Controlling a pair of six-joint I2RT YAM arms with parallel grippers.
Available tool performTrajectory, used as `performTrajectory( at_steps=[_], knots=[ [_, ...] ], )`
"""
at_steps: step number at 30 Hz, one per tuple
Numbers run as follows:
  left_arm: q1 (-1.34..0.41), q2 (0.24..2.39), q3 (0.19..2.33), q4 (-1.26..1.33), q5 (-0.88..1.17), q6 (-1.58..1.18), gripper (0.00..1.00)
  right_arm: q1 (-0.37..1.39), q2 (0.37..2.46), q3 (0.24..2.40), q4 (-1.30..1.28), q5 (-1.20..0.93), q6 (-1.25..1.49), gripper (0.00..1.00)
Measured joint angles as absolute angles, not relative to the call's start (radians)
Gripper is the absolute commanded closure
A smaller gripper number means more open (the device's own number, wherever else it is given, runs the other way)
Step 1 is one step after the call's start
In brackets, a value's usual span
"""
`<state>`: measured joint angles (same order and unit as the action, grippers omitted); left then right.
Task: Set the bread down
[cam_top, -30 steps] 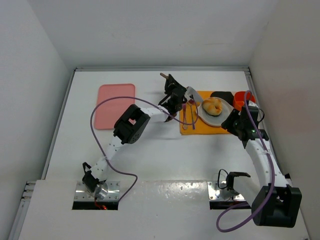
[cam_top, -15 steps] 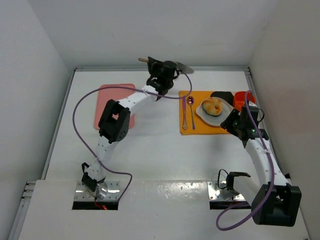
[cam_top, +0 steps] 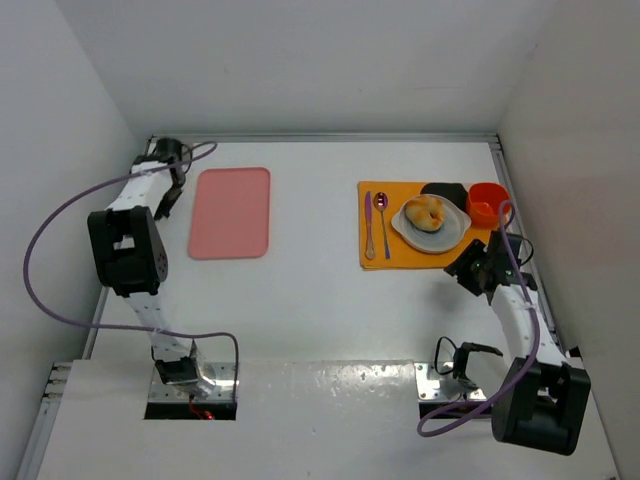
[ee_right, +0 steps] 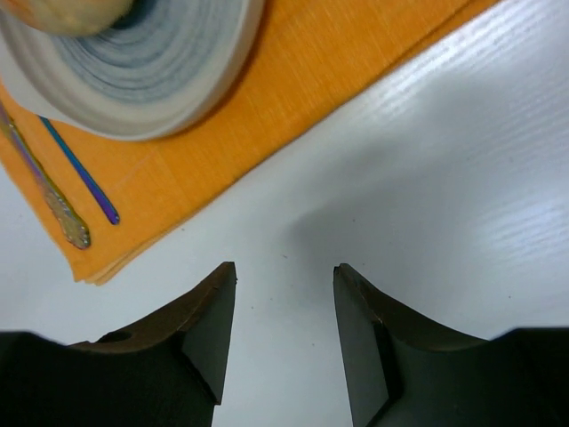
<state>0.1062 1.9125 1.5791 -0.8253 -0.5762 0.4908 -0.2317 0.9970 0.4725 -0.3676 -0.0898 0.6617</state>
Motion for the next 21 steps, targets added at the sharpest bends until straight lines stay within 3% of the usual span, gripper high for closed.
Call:
performTrajectory(
  at_steps=[5, 15, 21],
  knots=[
    [0.231, 1.901, 1.387, -0.921, -0.44, 0.364, 1.0, -0.233, 0.979, 0.42, -0.372, -0.081, 0.685, 0.51],
    [0.276, 1.967, 1.346, -0.89, -0.364, 0.274, 1.0, -0.233, 0.886, 0.377, -0.405, -0.022, 0.682, 0.49],
    [0.276, 2.021, 1.334, -0.894, -0.345, 0.254, 0.75, -0.233, 0.837, 0.363, -0.448, 0.004, 0.68, 0.3]
  ],
)
